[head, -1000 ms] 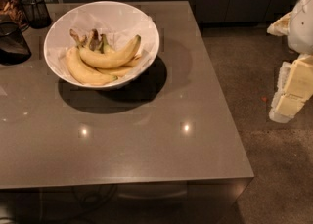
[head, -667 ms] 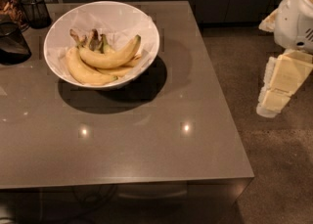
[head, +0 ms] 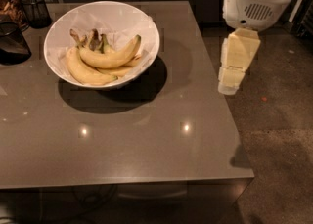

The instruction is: Pick banana from white bowl

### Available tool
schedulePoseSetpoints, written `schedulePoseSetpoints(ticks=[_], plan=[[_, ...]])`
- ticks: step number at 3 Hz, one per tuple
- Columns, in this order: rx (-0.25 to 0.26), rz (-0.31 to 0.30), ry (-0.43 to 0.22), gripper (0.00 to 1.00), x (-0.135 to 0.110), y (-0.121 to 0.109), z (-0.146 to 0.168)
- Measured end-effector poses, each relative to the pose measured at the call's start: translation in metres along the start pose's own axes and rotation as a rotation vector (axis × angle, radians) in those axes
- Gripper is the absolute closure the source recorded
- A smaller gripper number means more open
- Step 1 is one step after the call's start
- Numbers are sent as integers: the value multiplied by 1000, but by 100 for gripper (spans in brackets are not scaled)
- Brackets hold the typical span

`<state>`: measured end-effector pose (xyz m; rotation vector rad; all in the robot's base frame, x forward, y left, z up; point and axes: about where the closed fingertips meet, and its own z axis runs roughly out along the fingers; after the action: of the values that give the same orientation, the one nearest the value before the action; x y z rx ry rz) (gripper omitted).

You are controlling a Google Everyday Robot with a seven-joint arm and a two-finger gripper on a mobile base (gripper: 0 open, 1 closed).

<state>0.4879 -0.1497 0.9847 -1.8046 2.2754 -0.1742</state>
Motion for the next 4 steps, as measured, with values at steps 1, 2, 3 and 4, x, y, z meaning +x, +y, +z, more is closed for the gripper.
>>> schedulePoseSetpoints(ticks=[1, 2, 3, 4], plan=[[3, -83, 19, 0, -37, -12, 6], [6, -200, -16, 0, -67, -12, 8], [22, -198, -24, 0, -68, -16, 11], [19, -242, -57, 0, -96, -28, 14]])
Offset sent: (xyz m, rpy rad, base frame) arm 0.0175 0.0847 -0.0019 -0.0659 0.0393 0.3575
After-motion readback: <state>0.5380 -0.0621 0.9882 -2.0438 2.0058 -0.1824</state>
